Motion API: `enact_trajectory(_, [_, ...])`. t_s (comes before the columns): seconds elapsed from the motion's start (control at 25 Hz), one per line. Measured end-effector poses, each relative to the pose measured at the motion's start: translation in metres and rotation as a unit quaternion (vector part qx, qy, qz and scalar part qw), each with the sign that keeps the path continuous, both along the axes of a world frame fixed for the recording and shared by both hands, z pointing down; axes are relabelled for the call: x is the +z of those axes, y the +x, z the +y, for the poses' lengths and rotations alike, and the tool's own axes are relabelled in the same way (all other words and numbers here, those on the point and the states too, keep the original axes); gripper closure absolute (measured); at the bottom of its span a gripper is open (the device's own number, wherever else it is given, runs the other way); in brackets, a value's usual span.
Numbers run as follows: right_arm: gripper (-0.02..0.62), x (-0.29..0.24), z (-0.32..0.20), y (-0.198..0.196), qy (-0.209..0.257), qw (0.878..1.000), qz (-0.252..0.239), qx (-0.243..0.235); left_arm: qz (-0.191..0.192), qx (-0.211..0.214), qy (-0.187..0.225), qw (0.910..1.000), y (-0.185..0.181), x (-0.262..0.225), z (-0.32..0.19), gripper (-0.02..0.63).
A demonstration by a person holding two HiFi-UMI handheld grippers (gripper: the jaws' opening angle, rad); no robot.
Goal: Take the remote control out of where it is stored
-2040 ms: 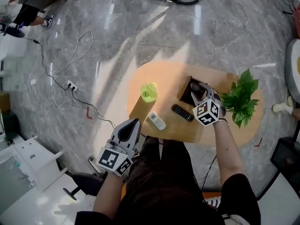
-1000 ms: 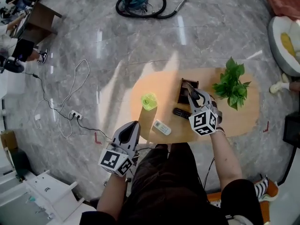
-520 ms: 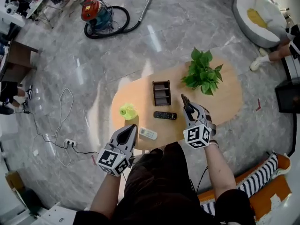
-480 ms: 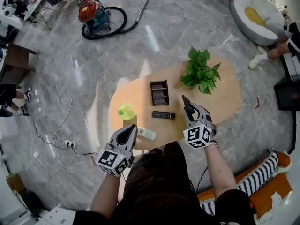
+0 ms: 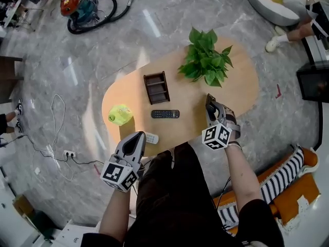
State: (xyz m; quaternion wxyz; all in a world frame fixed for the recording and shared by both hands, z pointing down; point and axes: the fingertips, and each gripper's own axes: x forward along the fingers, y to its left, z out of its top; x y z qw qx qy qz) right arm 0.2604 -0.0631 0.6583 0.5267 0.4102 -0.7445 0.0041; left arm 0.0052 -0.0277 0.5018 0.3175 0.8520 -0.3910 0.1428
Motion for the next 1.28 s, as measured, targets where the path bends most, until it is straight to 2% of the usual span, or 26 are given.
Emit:
enact_trajectory(0.24, [0.483, 0.053, -0.008, -0.009, -0.020, 0.992, 0.087, -0.092, 0.008, -0.034, -0.016, 0.9993, -0.003, 0.029, 0.006, 0.600])
enact_trajectory(0.48, [0.483, 0.074, -0.019, -0.043, -0.019, 0.988, 0.092, -0.123, 0.009, -0.070, -0.029, 0.9970, -0.026, 0.041, 0.015, 0.600])
enact_trajectory(0.76, [0.483, 0.112, -0.032, -0.084, -0.022, 0.974, 0.106, -0.199, -0.001, -0.110, -0.030, 0.9935, -0.048, 0.057, 0.024, 0.600])
enact_trajectory(1.08, [0.483, 0.162, -0.049, -0.099, -0.034, 0.962, 0.136, -0.234, -0.011, -0.127, -0.047, 0.9908, -0.066, 0.081, 0.032, 0.600])
enact_trajectory(1.28, [0.483, 0.175, -0.057, -0.103, -0.051, 0.966, 0.119, -0.224, -0.019, -0.131, -0.054, 0.9897, -0.074, 0.089, 0.036, 0.601])
